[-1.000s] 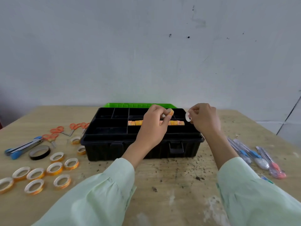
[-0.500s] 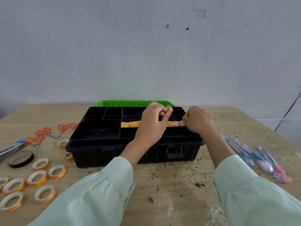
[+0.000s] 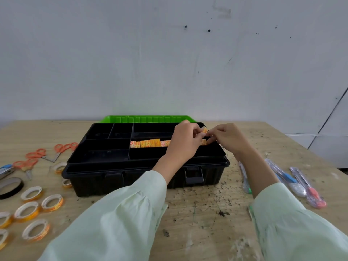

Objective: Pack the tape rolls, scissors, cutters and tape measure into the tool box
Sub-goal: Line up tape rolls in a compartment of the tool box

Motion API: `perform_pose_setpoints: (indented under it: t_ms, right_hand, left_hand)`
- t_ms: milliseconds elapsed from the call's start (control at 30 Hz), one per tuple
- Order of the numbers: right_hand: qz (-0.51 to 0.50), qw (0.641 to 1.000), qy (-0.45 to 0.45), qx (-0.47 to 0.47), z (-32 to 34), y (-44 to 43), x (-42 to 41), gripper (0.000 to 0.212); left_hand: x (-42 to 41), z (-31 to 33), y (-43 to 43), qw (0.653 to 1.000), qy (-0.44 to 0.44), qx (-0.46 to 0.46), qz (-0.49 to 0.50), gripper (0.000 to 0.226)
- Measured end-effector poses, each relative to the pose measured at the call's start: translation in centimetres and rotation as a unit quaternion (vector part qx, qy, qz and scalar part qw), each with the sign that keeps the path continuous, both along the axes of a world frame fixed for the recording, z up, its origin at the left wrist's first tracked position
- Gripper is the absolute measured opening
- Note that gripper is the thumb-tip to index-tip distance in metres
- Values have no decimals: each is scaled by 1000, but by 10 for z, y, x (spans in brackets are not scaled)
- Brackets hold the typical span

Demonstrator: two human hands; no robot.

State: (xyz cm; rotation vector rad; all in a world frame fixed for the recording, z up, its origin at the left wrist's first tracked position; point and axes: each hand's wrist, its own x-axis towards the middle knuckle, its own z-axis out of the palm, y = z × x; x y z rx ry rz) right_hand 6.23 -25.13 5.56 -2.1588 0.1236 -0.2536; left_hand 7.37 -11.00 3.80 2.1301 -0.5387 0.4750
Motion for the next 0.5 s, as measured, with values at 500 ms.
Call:
perform_pose_setpoints:
  t_ms: [500]
  right_hand:
    - [-27,1000,3,8,3,2,-1,38]
  left_hand:
    - [2,-4,-12,997,42,67,7,26]
